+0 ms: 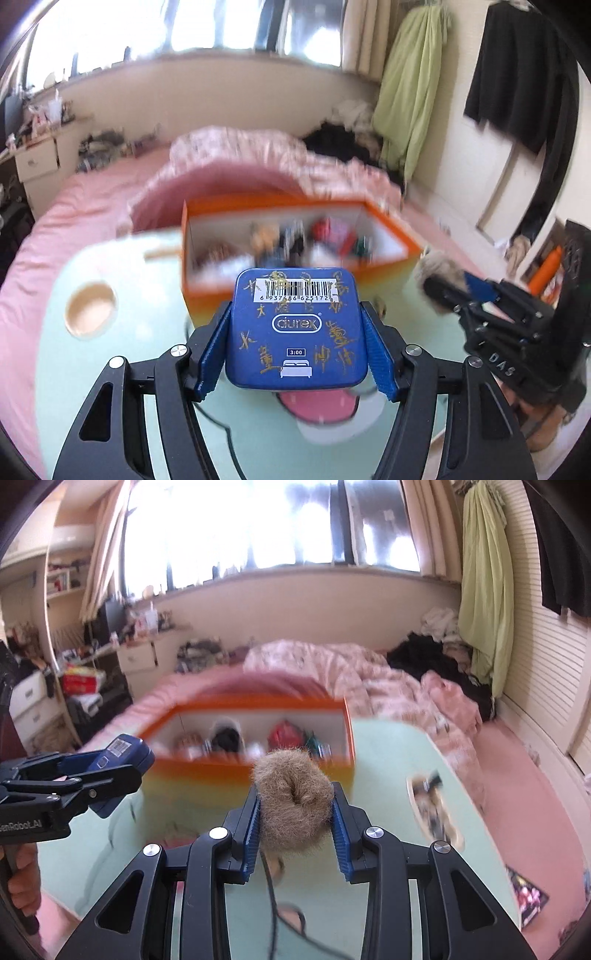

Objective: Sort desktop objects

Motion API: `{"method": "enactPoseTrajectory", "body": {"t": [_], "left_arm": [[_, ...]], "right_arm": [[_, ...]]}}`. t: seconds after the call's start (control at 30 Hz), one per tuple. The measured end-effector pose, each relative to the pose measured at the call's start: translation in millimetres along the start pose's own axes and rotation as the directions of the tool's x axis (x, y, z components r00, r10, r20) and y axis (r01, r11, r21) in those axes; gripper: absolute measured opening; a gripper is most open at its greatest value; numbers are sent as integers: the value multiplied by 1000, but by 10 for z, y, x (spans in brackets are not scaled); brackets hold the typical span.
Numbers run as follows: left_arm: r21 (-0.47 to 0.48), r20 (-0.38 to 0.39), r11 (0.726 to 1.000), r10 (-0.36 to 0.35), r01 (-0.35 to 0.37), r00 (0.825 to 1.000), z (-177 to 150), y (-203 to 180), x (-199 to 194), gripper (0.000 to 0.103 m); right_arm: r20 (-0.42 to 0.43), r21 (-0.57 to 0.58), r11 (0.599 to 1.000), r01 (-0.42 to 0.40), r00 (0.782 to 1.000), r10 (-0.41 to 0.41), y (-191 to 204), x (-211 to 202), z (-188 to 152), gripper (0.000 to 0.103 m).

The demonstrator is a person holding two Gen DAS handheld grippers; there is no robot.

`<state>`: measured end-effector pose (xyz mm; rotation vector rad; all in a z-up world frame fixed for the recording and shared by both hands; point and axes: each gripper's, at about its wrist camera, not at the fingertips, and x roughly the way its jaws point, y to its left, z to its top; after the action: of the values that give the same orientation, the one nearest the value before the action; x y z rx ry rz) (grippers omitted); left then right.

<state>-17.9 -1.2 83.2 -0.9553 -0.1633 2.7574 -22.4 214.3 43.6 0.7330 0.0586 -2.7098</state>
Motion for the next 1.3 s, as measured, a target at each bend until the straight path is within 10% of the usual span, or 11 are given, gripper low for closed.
{"method": "enactPoseTrajectory", "body": {"t": [0.3, 0.4, 0.47, 0.77, 1.13, 1.3], "left_arm": [[-144, 46, 988, 69, -62, 997, 651, 270, 421, 66], [-213, -36, 976, 41, -48, 998, 551, 373, 736, 69], [-231, -53, 972, 39, -50, 998, 456, 414, 831, 69], [-139, 90, 988, 73, -60, 993, 334, 205, 289, 82], [-100, -156, 993, 48, -64, 987, -391, 121, 340, 82], [-22, -197, 986, 156, -163, 968, -649, 14, 470, 84]], "right_arm": [[101, 113, 994, 4, 995, -15, -136, 415, 780, 35], [-72, 56, 998, 16, 997, -12, -105, 860, 720, 83], [-147, 12, 999, 41, 988, -39, -48, 1032, 602, 84], [-6, -10, 997, 75, 997, -76, 60, 552, 464, 93], [-241, 17, 998, 55, 969, -49, -42, 444, -297, 97], [-265, -38, 992, 120, 956, -126, 42, 420, -547, 101]]}}
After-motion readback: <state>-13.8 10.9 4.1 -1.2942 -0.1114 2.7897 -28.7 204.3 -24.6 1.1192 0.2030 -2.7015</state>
